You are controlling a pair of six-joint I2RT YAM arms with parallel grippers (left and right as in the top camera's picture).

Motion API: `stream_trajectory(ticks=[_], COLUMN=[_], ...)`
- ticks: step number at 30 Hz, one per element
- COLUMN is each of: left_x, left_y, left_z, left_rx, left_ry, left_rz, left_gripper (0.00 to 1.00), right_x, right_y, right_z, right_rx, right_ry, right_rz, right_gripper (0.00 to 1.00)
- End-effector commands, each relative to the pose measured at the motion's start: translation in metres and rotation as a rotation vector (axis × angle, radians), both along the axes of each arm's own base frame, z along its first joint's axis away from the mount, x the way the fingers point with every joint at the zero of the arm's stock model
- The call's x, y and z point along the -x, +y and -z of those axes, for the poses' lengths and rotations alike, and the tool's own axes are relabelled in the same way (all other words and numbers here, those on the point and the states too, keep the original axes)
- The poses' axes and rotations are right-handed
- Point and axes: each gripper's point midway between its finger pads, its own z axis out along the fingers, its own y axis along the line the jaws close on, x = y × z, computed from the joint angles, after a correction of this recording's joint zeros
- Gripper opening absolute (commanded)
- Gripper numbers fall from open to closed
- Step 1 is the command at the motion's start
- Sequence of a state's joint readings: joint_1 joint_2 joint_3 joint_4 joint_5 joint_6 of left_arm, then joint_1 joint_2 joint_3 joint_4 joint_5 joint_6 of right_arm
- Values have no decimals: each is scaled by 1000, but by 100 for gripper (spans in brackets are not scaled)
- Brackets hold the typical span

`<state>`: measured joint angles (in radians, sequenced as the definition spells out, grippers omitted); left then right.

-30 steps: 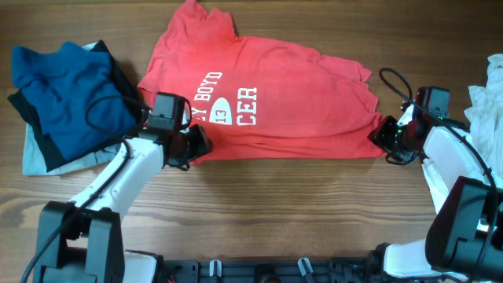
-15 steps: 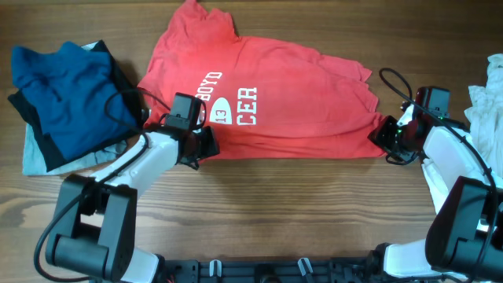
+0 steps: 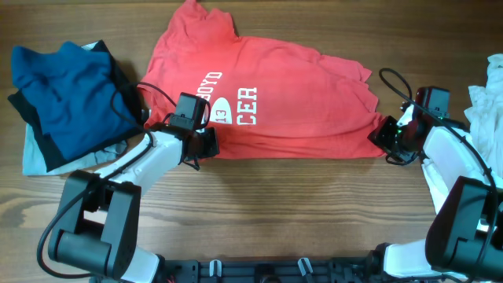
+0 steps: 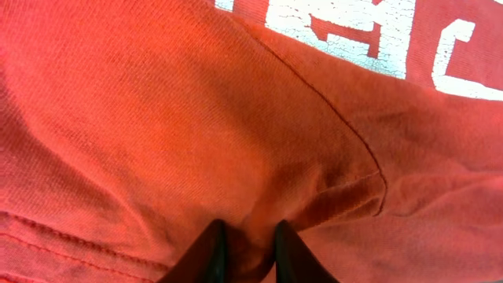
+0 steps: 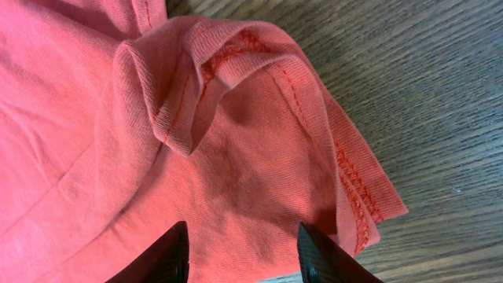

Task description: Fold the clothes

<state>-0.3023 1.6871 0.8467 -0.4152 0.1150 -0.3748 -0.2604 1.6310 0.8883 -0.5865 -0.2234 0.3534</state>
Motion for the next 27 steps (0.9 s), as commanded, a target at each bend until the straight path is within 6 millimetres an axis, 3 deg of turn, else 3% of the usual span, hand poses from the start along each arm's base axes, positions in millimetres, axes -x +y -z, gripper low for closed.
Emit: stream_trajectory(ticks=[1,2,4,12,17,27], left_x=[12,11,10,-1,-1,-4], left_y=[0,1,4,1,1,2], left_z=[14,13,10,-22,-24,-25], left_rx=[-25,-31,-45,-19,-18,-25], left_ry=[47,45,36,-66,-69,-83], left_rz=[39,37,32,28,27,23], left_gripper=[13,6,4,9,11,4], right_x=[1,1,1,3,6,22], right_y=[-3,-3,-3,-2,-1,0], right_z=[4,4,4,5,9,31], right_rx=[20,20,21,18,17,29], right_ry=[14,13,14,21,28,41], right_rz=[-10,-11,-10,-11,-11,-7], right_gripper=[45,45,45,43,38,16])
